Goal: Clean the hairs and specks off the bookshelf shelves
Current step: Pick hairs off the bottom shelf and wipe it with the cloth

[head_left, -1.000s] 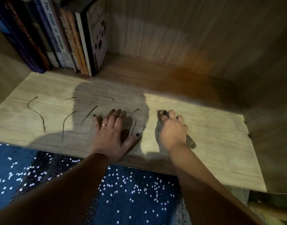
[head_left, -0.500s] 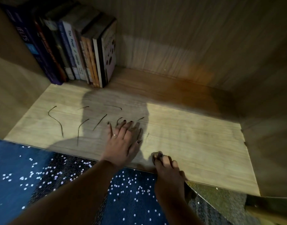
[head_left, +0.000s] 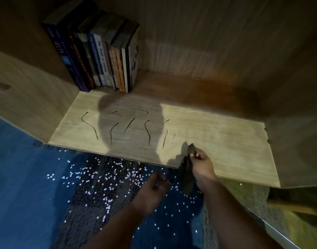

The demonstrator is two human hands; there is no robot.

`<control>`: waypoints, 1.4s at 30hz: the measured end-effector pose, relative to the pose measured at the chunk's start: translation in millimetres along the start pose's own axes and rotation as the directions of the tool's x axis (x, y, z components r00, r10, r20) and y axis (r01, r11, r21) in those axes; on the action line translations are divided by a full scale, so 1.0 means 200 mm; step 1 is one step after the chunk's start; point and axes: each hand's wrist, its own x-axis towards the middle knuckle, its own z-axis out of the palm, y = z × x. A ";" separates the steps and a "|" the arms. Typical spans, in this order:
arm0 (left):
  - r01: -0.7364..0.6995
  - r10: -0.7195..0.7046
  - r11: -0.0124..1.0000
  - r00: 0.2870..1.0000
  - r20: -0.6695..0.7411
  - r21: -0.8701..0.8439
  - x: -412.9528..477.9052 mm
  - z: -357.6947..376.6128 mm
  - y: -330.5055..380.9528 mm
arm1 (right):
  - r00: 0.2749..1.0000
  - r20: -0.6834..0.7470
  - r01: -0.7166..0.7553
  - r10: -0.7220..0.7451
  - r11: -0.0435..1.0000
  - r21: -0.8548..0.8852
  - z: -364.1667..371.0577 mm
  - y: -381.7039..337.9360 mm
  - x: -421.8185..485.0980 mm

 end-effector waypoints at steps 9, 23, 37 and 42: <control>-0.027 0.023 0.955 1.000 -0.016 -0.295 -0.10 -0.04 0.10 | 0.993 0.113 -0.049 0.013 0.948 0.316 0.01 0.09 -0.35; -0.294 0.314 0.937 0.945 -0.086 0.190 0.08 -0.26 0.16 | 0.907 0.314 0.397 -0.281 0.820 -0.412 -0.06 0.22 -0.33; -0.019 0.550 0.308 0.820 -0.161 0.951 0.66 -0.48 0.19 | 0.917 0.105 0.397 -0.384 0.860 -0.319 -0.18 0.24 -0.07; -0.086 0.569 0.301 0.815 -0.107 0.950 0.74 -0.50 0.17 | 0.906 0.028 0.362 -0.423 0.737 -0.571 -0.10 0.14 0.03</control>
